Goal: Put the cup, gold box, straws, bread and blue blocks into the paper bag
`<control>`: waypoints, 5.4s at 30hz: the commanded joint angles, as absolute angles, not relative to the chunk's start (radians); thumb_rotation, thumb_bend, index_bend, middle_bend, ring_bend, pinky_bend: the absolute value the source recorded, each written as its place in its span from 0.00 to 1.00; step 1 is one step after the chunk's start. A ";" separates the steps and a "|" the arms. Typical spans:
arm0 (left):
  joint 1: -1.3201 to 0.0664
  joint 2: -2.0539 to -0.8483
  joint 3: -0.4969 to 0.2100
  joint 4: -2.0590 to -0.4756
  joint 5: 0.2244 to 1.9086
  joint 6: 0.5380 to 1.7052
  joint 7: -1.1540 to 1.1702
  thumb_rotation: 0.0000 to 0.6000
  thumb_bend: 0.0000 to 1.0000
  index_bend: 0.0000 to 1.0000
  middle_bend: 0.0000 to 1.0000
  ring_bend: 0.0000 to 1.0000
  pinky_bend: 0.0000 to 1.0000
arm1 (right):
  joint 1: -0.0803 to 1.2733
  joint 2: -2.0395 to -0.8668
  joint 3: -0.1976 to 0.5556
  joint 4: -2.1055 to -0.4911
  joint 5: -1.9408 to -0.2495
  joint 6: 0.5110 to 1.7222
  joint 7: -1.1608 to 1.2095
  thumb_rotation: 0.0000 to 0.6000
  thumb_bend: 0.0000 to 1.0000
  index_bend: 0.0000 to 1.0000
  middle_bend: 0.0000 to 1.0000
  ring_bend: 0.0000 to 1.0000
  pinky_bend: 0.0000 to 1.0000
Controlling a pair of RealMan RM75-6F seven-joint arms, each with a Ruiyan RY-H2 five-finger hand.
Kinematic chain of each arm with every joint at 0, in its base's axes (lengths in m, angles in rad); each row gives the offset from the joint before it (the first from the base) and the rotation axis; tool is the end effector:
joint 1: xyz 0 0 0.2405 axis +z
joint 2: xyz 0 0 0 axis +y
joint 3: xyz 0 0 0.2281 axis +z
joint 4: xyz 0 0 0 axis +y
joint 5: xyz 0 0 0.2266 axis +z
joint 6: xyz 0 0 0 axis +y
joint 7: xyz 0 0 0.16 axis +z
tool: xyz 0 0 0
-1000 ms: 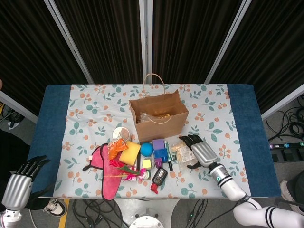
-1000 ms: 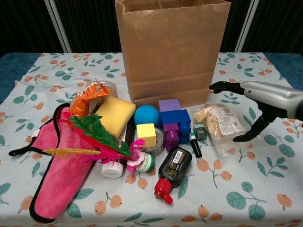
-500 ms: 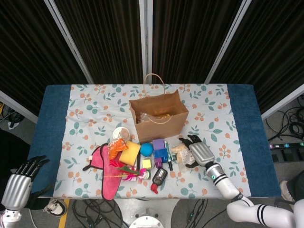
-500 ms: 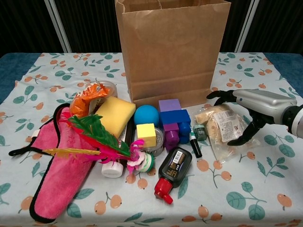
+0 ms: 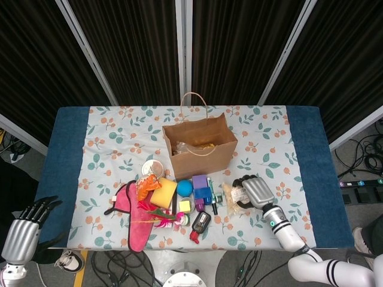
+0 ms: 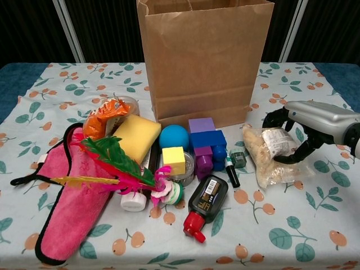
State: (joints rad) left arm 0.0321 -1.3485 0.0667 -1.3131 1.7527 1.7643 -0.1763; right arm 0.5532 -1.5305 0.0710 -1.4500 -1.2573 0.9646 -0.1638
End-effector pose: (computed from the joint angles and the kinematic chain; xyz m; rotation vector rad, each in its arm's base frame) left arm -0.2943 0.1316 0.0944 -1.4286 -0.8633 -1.1618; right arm -0.1939 -0.2923 -0.0478 1.8528 -1.1349 0.8555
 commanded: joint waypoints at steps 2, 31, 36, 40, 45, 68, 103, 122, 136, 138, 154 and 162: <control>0.032 -1.349 0.067 -1.314 1.753 1.764 -0.176 1.00 0.17 0.29 0.31 0.21 0.26 | 0.536 -1.477 0.074 -1.503 -1.296 1.010 -0.142 1.00 0.21 0.48 0.47 0.31 0.34; 0.030 -1.349 0.076 -1.324 1.762 1.753 -0.161 1.00 0.17 0.29 0.31 0.21 0.26 | 0.587 -0.944 0.443 -2.070 -1.321 1.404 -0.381 1.00 0.23 0.50 0.49 0.32 0.36; 0.030 -1.349 0.075 -1.323 1.764 1.756 -0.160 1.00 0.17 0.29 0.31 0.21 0.26 | 0.731 -1.131 0.447 -1.946 -1.378 1.409 -0.630 1.00 0.24 0.50 0.49 0.32 0.35; 0.029 -1.350 0.075 -1.322 1.765 1.757 -0.161 1.00 0.17 0.29 0.31 0.21 0.26 | 0.839 -1.273 0.437 -1.833 -1.420 1.378 -0.763 1.00 0.24 0.50 0.48 0.32 0.35; 0.029 -1.349 0.075 -1.321 1.768 1.760 -0.165 1.00 0.17 0.29 0.31 0.21 0.26 | 0.934 -1.388 0.429 -1.731 -1.420 1.322 -0.861 1.00 0.24 0.51 0.48 0.32 0.35; 0.029 -1.346 0.069 -1.316 1.757 1.766 -0.197 1.00 0.17 0.29 0.31 0.21 0.26 | 0.958 -1.549 0.381 -1.580 -1.211 1.245 -0.913 1.00 0.02 0.29 0.32 0.15 0.10; 0.027 -1.348 0.074 -1.324 1.757 1.751 -0.174 1.00 0.17 0.29 0.31 0.21 0.26 | 0.412 -0.991 0.186 -1.999 -1.266 1.361 -0.289 1.00 0.00 0.21 0.25 0.11 0.11; 0.030 -1.352 0.075 -1.322 1.765 1.759 -0.157 1.00 0.17 0.29 0.31 0.21 0.26 | 0.446 -1.218 0.028 -1.884 -1.444 1.086 -0.232 1.00 0.00 0.27 0.29 0.15 0.15; 0.031 -1.352 0.063 -1.307 1.756 1.773 -0.178 1.00 0.17 0.29 0.31 0.21 0.26 | 0.568 -1.449 0.106 -1.786 -1.300 1.012 -0.510 1.00 0.00 0.17 0.23 0.05 0.02; 0.030 -1.353 0.061 -1.306 1.755 1.774 -0.179 1.00 0.17 0.29 0.31 0.21 0.26 | 0.578 -1.474 0.111 -1.771 -1.281 1.009 -0.531 1.00 0.00 0.17 0.23 0.05 0.02; 0.031 -1.354 0.052 -1.292 1.752 1.789 -0.191 1.00 0.17 0.29 0.31 0.21 0.26 | 0.633 -1.692 0.110 -1.563 -1.220 1.011 -0.582 1.00 0.00 0.16 0.24 0.07 0.02; 0.030 -1.353 0.050 -1.293 1.750 1.792 -0.201 1.00 0.17 0.29 0.31 0.21 0.26 | 0.637 -1.723 0.105 -1.540 -1.234 1.041 -0.599 1.00 0.03 0.20 0.28 0.11 0.04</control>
State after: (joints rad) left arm 0.0304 -1.3529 0.0506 -1.2929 1.7500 1.7916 -0.2009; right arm 0.6369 -1.7205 0.1062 -1.5423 -1.2309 1.0380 -0.5965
